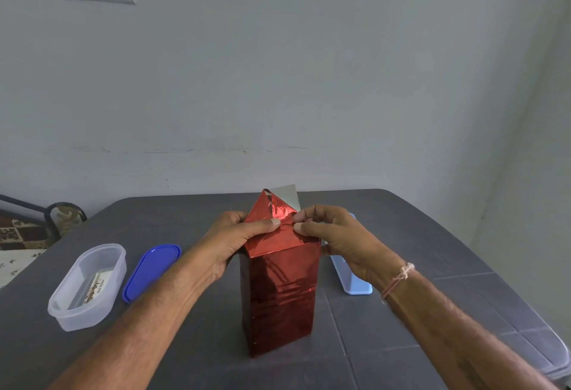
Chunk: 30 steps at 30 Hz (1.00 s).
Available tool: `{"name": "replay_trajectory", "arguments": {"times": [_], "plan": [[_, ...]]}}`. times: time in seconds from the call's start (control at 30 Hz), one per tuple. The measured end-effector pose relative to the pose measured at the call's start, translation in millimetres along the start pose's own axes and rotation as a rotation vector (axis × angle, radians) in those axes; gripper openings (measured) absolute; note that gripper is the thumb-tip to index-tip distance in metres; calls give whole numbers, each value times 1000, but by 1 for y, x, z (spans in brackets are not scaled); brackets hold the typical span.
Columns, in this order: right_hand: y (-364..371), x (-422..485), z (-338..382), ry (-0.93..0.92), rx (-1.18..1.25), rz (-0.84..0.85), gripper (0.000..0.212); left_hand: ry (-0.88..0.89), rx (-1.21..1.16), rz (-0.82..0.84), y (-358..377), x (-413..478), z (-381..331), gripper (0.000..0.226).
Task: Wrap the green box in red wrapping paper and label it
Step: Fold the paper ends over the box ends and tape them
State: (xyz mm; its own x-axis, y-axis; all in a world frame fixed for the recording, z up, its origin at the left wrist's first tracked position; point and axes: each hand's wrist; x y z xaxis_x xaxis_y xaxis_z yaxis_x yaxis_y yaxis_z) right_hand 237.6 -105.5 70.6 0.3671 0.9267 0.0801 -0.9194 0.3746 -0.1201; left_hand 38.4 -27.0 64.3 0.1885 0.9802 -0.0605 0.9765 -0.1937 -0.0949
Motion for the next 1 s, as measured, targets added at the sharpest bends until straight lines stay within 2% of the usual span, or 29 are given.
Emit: {"name": "replay_trajectory", "arguments": {"times": [0.17, 0.4, 0.53, 0.73, 0.83, 0.9, 0.97, 1.0], "plan": [[3, 1, -1, 3, 0, 4, 12, -6, 19, -6, -1, 3, -2, 37], [7, 0, -4, 15, 65, -8, 9, -66, -32, -9, 0, 4, -3, 34], [6, 0, -9, 46, 161, -14, 13, -53, -72, -45, 1, 1, 1, 13], [-10, 0, -27, 152, 313, -83, 24, -40, -78, -44, 1, 0, 2, 25], [-26, -4, -46, 87, 198, -248, 20, -47, -69, -29, 1, 0, 4, 32], [-41, -3, -62, -17, -55, -479, 11, -46, -71, -25, 1, 1, 5, 25], [-60, -1, -80, -44, -331, -694, 15, -37, -72, -20, 0, 2, 5, 32], [-68, 0, -88, -18, -409, -742, 21, -32, -75, -14, 1, 3, 6, 40]]}}
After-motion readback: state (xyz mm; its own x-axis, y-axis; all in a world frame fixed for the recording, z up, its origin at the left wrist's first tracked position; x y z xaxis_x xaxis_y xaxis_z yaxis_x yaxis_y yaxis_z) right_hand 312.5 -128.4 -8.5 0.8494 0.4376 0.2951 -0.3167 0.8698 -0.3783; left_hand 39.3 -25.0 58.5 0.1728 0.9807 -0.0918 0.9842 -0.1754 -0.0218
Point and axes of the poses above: each hand's wrist, its own x-axis towards the middle knuckle, its own y-axis out of the palm, z = x × y, and after that the axes turned 15 degrees about -z, right-handed
